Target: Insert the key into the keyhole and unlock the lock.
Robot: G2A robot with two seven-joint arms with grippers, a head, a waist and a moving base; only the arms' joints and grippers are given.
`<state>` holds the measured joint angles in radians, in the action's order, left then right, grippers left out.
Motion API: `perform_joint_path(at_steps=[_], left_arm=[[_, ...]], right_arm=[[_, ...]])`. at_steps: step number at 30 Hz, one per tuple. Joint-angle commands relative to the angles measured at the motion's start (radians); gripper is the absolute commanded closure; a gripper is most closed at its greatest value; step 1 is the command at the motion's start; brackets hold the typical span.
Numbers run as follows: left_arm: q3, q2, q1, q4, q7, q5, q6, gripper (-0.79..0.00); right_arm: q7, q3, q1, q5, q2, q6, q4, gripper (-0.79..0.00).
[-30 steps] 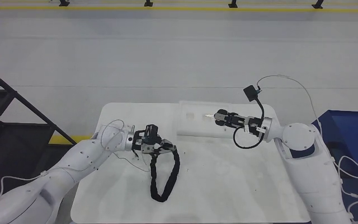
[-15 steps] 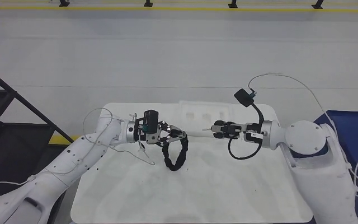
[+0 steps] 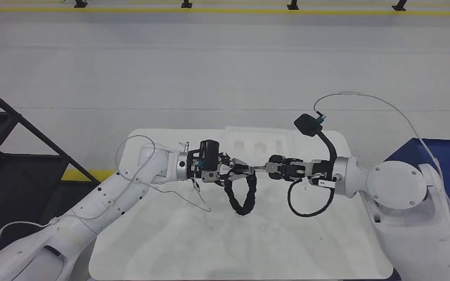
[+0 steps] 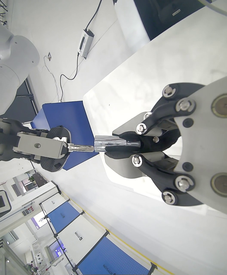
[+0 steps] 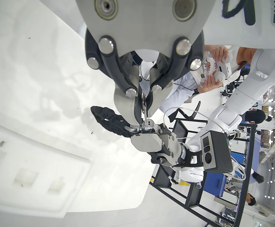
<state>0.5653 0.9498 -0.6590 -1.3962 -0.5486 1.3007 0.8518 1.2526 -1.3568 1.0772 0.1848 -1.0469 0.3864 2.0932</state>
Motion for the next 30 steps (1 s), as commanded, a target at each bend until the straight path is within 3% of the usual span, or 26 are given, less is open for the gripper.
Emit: perform_joint_path(at_steps=[1, 13, 18, 22, 30], left_arm=[[0.0, 0.0, 0.0, 0.0, 0.0, 0.0, 0.0, 0.0], [0.002, 0.001, -0.01, -0.003, 0.012, -0.003, -0.016, 0.0], [0.022, 0.011, -0.025, 0.019, 0.02, -0.03, -0.046, 0.0], [0.024, 0.026, -0.022, 0.047, -0.068, 0.005, -0.055, 0.0], [-0.02, 0.066, -0.007, 0.121, -0.243, 0.21, -0.171, 0.0]], right_arm=[[0.0, 0.0, 0.0, 0.0, 0.0, 0.0, 0.0, 0.0], [-0.021, 0.003, 0.01, 0.004, 0.0, -0.005, 0.003, 0.0], [-0.007, 0.008, 0.012, 0.056, 0.009, 0.057, 0.05, 0.0], [0.021, 0.019, 0.01, 0.117, 0.017, 0.103, 0.09, 0.0], [0.019, 0.078, 0.003, 0.246, 0.03, 0.162, 0.152, 0.0]])
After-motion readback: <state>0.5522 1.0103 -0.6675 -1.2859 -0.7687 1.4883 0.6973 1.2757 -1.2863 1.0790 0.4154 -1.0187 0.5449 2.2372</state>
